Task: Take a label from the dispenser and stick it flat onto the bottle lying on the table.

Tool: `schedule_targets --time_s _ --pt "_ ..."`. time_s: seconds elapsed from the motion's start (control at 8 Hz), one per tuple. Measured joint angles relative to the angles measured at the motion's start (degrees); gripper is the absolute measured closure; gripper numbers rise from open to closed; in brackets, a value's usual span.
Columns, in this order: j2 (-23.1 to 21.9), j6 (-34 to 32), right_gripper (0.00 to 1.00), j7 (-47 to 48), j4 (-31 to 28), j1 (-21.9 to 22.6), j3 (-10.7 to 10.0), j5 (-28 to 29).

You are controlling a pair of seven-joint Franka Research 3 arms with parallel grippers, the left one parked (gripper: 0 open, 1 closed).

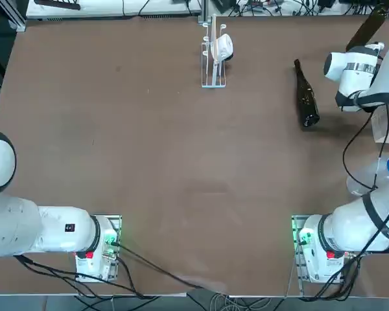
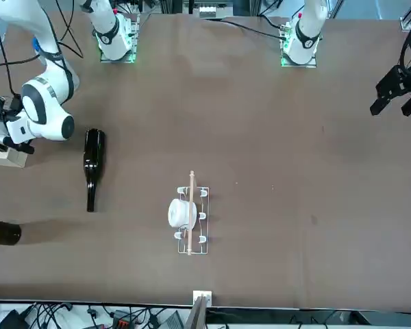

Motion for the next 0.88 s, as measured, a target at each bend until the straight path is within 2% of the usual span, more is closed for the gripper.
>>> schedule_targets --time_s 0.62,0.88 --pt "0.0 -0.08 0.74 0.02 0.0 0.14 0.28 -0.08" --pt "0.0 -0.38 0.86 0.04 0.0 0.19 0.39 -0.09"
